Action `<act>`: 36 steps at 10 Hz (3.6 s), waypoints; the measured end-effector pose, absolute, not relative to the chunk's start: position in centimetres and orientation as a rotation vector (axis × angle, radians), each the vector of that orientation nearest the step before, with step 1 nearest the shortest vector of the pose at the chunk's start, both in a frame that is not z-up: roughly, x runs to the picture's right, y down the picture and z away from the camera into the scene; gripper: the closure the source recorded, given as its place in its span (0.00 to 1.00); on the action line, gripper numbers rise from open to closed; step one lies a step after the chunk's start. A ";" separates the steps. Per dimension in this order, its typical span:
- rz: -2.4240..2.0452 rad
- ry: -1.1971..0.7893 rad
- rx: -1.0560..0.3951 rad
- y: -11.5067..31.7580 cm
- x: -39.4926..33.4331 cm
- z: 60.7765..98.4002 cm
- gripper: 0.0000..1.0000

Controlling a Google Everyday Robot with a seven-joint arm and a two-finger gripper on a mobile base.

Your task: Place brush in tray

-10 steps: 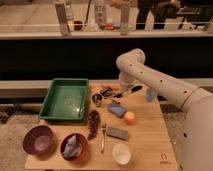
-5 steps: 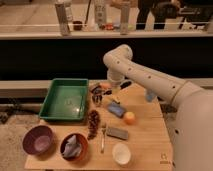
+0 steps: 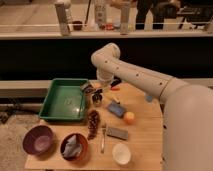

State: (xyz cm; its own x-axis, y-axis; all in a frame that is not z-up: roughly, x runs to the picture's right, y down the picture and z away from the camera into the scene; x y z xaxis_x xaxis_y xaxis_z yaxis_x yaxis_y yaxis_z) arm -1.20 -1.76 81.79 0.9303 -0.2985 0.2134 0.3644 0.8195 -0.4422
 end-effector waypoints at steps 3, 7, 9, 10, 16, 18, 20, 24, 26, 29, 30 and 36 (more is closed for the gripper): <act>-0.387 -0.146 -0.487 -1.7 -3.1 82.7 0.97; -0.451 -0.168 -0.475 -1.3 -7.8 83.8 0.97; -0.472 -0.166 -0.453 -1.8 -8.5 83.7 0.97; -0.483 -0.169 -0.448 -1.7 -9.2 83.7 0.97; -0.568 -0.225 -0.413 -1.4 -13.9 83.4 0.97; -0.594 -0.242 -0.404 -1.2 -15.4 83.6 0.97; -0.614 -0.256 -0.390 -1.3 -15.8 83.8 0.97; -0.658 -0.289 -0.368 -1.0 -16.9 84.1 0.97; -0.684 -0.310 -0.354 -1.0 -17.5 84.1 0.97; -0.720 -0.343 -0.343 -0.7 -18.5 84.3 0.97; -0.730 -0.353 -0.338 -0.7 -18.7 84.4 0.97; -0.793 -0.413 -0.306 -0.8 -20.1 84.7 0.97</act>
